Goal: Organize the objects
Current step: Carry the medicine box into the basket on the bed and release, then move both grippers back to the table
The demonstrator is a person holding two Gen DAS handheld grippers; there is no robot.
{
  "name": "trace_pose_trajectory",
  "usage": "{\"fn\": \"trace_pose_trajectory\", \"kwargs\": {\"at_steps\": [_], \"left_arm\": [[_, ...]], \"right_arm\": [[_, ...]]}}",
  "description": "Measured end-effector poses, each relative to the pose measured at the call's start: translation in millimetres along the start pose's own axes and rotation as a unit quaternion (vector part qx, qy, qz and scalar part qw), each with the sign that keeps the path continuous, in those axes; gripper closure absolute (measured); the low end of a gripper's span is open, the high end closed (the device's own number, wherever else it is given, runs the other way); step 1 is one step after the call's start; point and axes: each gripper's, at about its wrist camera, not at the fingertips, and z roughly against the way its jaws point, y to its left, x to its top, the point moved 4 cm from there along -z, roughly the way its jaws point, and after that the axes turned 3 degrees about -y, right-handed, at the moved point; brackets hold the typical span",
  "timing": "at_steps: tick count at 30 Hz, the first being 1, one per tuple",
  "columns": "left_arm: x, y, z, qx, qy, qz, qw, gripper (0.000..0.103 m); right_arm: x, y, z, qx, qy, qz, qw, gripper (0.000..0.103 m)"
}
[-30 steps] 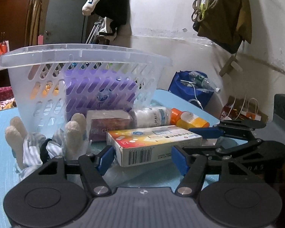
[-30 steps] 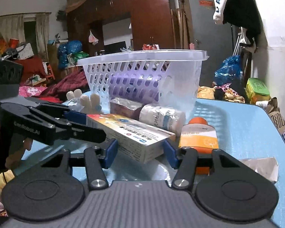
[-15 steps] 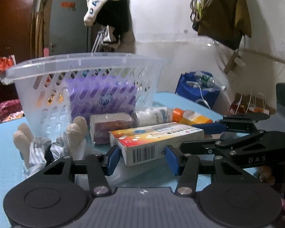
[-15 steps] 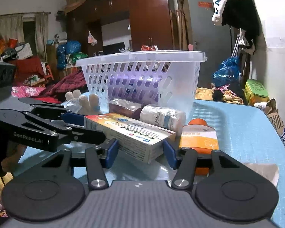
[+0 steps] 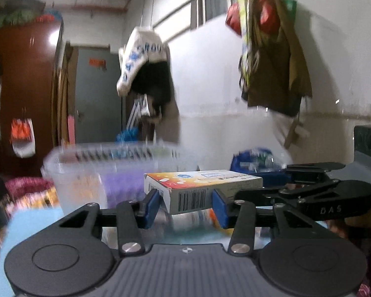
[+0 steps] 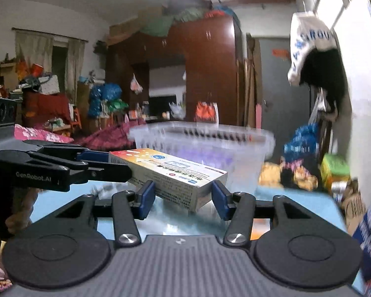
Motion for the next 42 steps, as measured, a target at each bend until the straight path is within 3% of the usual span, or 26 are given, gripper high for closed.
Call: {"fn": "trace_pose_trajectory", "kwargs": {"at_steps": [7,11,20,25,36,39,41,42], "left_arm": [[82.0,15.2,-8.4,0.016,-0.031,-0.029,0.9990,0.053],[102.0,35.7,-32.7,0.027,-0.019,-0.022,0.9992,0.053],[71.6,89.0,-110.7,0.046,0.074,0.017,0.9961,0.053],[56.5,106.3,-139.5,0.061,0.118,0.034,0.9906,0.051],[33.1,126.4,-159.9,0.084,0.162,0.059,0.9814,0.045],[34.6,123.3,-148.5,0.092,0.141,0.043,0.9848,0.039],[40.8,118.8,-127.5,0.112,0.105,0.034,0.9876,0.016],[43.9,116.3,-115.9,0.117,0.087,0.035,0.9887,0.013]], "right_arm": [[78.8,-8.6,-29.0,0.003,-0.029,0.035,0.999,0.049],[92.3,-21.4,-63.8,0.015,-0.011,0.022,1.000,0.049],[59.8,-45.4,-158.3,0.028,0.093,-0.030,0.995,0.049],[41.0,-49.1,-187.2,0.025,0.144,-0.043,0.988,0.049],[24.2,-52.6,-197.3,0.007,0.191,-0.045,0.981,0.049],[29.7,-55.0,-186.0,-0.003,0.173,-0.041,0.984,0.045],[39.0,-63.3,-167.3,-0.020,0.130,-0.049,0.990,0.018],[41.7,-65.4,-155.7,-0.021,0.115,-0.057,0.992,0.012]]}}
